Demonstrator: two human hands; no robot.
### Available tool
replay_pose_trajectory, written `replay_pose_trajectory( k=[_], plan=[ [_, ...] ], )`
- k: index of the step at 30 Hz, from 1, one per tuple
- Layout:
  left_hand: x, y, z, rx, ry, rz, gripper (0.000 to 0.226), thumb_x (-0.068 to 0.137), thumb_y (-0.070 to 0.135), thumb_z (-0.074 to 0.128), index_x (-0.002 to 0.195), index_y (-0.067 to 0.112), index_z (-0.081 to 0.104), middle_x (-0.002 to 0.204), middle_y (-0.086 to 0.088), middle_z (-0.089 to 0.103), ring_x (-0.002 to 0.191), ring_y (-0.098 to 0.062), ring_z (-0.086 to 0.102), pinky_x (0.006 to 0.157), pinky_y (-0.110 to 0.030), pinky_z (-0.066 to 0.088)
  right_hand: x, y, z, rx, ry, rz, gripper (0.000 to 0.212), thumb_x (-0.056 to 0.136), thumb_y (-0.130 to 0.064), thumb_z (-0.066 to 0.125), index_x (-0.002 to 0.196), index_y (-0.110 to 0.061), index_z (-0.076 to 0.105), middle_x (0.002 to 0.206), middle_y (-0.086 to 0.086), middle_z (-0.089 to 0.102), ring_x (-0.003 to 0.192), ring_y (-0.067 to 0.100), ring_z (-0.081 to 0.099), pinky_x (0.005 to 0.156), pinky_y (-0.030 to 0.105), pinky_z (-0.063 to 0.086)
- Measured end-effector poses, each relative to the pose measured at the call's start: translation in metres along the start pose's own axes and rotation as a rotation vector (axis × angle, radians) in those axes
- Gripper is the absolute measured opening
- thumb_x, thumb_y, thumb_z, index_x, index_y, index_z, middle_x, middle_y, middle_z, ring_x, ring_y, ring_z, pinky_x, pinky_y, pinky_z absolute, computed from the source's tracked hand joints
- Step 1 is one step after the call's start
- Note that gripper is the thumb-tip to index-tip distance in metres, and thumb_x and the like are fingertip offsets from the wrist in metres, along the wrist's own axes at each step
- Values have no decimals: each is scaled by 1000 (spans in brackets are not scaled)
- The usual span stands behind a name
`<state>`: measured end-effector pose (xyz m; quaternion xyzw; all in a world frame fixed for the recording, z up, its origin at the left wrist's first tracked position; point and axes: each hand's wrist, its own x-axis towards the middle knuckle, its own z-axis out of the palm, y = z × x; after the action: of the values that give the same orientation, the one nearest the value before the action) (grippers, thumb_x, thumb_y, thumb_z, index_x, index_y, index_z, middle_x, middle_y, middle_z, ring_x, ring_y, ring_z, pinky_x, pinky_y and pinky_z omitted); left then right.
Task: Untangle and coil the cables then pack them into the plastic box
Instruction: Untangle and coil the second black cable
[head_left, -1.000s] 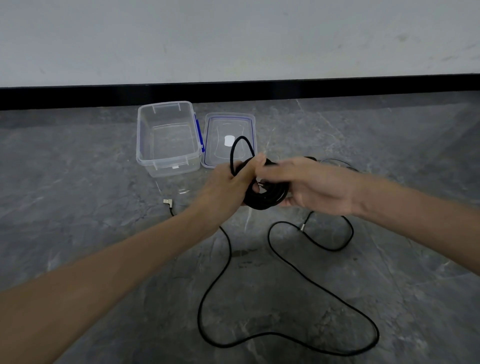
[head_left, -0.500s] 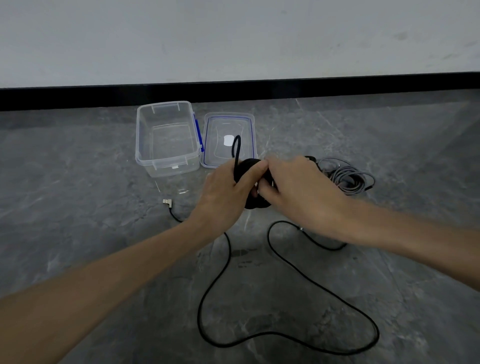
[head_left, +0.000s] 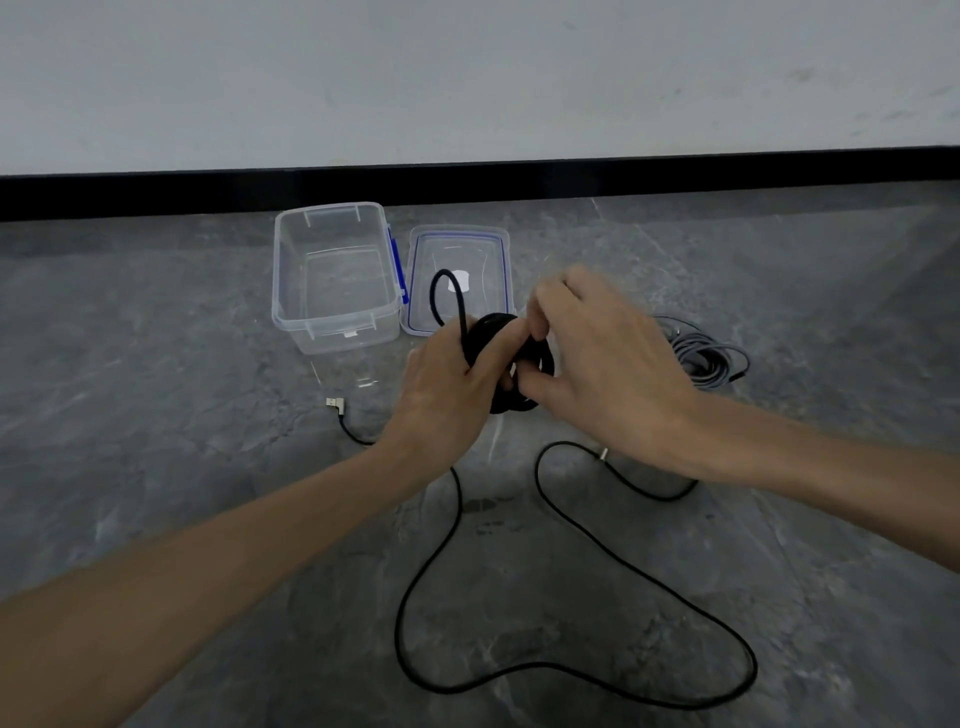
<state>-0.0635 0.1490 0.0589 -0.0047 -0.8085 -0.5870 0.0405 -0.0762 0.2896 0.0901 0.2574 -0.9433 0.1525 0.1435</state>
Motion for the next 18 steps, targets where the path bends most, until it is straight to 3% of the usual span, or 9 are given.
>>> replay_pose_trajectory(
  k=[4,8,11,14,16,18],
  plan=[
    [0,-1,-2,-33,57,-49,32,98,38,50,73,22,64,62,6,59,58,-1,57,61,-20,47,6,5,5,122,19,69,24,74,-36,69,84,-20,54,80,-6,46,77,14,44,62,18,30],
    [-3,-1,3,-96,91,-120,32,98,41,50,82,19,67,76,-4,68,73,-13,66,76,-33,55,9,4,12,204,58,63,30,72,-18,75,88,-22,50,92,-3,46,88,15,44,68,15,35],
    [-3,-1,2,-110,85,-128,36,97,44,49,90,16,70,83,-5,71,80,-15,69,81,-40,57,14,7,15,530,-132,228,41,76,-17,73,105,-21,45,103,0,56,94,11,53,70,19,44],
    [-3,0,0,-99,70,-124,36,98,44,47,94,16,70,86,-5,72,82,-13,69,81,-37,58,12,11,16,827,-322,399,39,86,-16,66,117,-18,43,80,6,66,62,4,58,55,17,42],
    [-3,0,0,-84,61,-116,37,99,44,46,94,16,70,88,-5,72,83,-13,69,82,-36,57,8,10,18,777,-259,351,35,87,-17,64,115,-18,43,78,12,67,61,12,60,56,23,48],
    [-3,1,1,-89,51,-115,36,99,44,45,92,21,71,87,-4,72,80,-11,69,80,-34,58,5,9,20,705,-133,268,36,85,-17,65,110,-21,40,91,5,65,75,15,63,65,28,54]
  ],
)
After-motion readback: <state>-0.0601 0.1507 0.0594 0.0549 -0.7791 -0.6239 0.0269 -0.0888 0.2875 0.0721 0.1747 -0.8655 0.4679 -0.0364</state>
